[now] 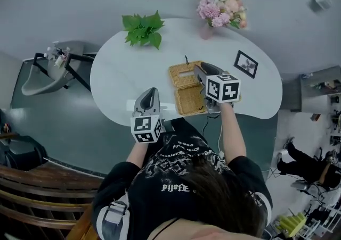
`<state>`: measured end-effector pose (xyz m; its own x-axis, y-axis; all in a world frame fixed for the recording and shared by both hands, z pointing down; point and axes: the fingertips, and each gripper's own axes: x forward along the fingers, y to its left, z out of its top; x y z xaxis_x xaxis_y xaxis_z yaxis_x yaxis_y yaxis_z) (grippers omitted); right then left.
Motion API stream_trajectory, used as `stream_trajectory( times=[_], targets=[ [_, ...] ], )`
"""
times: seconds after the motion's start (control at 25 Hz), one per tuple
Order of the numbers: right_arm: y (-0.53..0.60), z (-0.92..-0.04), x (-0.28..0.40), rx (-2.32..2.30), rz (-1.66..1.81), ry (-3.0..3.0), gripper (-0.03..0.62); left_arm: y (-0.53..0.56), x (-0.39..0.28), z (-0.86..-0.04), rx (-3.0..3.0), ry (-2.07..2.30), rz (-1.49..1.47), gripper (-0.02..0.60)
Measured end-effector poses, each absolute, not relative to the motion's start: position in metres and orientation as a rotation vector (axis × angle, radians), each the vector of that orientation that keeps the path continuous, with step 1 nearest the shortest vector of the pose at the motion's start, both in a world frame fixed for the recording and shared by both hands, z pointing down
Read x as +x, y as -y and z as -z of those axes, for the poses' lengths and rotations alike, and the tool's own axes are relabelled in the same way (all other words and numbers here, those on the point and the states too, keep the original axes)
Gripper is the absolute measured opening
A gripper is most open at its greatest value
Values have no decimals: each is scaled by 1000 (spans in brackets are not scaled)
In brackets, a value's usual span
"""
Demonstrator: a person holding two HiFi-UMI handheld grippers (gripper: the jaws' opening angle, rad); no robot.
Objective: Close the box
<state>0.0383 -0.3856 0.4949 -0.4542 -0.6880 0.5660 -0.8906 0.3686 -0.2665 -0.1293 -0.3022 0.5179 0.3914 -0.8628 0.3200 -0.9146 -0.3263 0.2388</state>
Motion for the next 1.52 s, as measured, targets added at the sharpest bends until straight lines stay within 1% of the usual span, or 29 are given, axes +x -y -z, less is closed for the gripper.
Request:
stream_trajectory(
  times=[0.08,0.16,0.24,0.4,0.48,0.68,0.8,1.2,1.36,1.52],
  targets=[
    [397,-499,40,1352,-793,2263,144,308,-125,-517,2262,1545,-167,28],
    [409,-502,41,1336,-823,2251,83,312,-122,-516,2251,1559,-163,28],
    [421,-506,41,1316,-880,2244,81,316,-121,-517,2232,1575,-168,28],
    [438,-518,42,1252,-967,2212,95,320,-119,-518,2200,1610,-170,28],
    [445,-527,39,1205,-982,2194,118,321,-121,-519,2186,1630,-171,28],
    [458,-545,28,1086,-868,2129,120,325,-132,-521,2147,1685,-206,28],
    [467,-557,23,1051,-859,2077,146,328,-137,-519,2131,1711,-203,28],
    [487,-602,16,964,-903,1907,160,333,-145,-518,2098,1753,-210,28],
    [491,-619,15,932,-964,1842,183,335,-153,-521,2061,1772,-209,28],
    [491,-637,16,906,-982,1773,183,337,-160,-522,2038,1790,-205,28]
  ],
)
